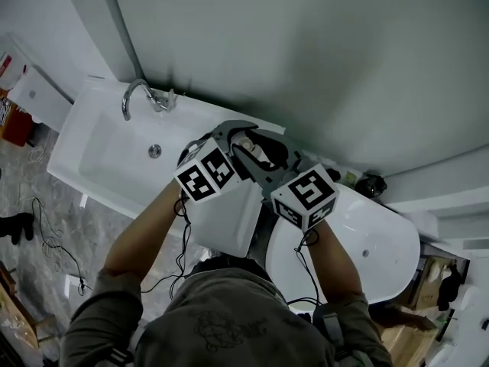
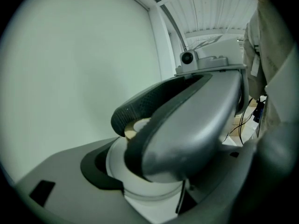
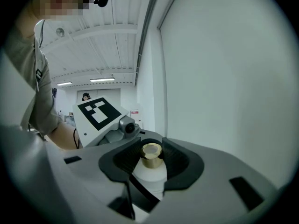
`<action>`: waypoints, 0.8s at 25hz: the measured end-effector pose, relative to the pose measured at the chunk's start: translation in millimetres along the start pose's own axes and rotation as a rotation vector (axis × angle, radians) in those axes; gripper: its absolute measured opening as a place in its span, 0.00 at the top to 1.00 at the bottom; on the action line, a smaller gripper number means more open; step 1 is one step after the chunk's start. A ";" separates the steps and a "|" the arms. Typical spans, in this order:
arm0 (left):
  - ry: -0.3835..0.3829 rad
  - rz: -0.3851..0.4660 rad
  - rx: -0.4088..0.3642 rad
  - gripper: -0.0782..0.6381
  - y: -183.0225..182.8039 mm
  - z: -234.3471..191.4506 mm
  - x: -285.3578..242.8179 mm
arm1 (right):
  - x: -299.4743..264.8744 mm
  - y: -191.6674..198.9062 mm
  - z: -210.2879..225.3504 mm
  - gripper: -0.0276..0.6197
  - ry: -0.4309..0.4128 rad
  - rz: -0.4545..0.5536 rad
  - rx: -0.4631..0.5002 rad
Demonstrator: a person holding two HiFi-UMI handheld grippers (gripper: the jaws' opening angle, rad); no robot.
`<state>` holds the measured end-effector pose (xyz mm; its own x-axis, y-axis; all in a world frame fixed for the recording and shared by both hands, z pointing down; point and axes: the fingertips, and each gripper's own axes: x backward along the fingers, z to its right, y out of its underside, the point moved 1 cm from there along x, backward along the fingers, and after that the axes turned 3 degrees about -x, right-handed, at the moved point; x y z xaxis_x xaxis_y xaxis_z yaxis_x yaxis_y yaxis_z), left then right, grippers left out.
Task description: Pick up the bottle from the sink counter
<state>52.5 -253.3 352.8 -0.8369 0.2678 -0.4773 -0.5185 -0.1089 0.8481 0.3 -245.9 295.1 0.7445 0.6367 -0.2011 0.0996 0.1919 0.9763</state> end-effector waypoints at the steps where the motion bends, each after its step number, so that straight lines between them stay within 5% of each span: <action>1: -0.006 -0.004 0.003 0.41 -3.5 3.2 4.5 | 3.4 -2.7 -4.3 0.73 -0.005 0.003 0.003; 20: -0.050 0.046 -0.031 0.41 -38.7 77.5 48.2 | 59.6 -18.7 -82.2 0.73 -0.049 0.009 0.100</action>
<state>45.8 -162.0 314.8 -0.8506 0.3092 -0.4253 -0.4855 -0.1512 0.8611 -11.5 -150.2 258.4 0.7770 0.6000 -0.1905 0.1561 0.1095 0.9817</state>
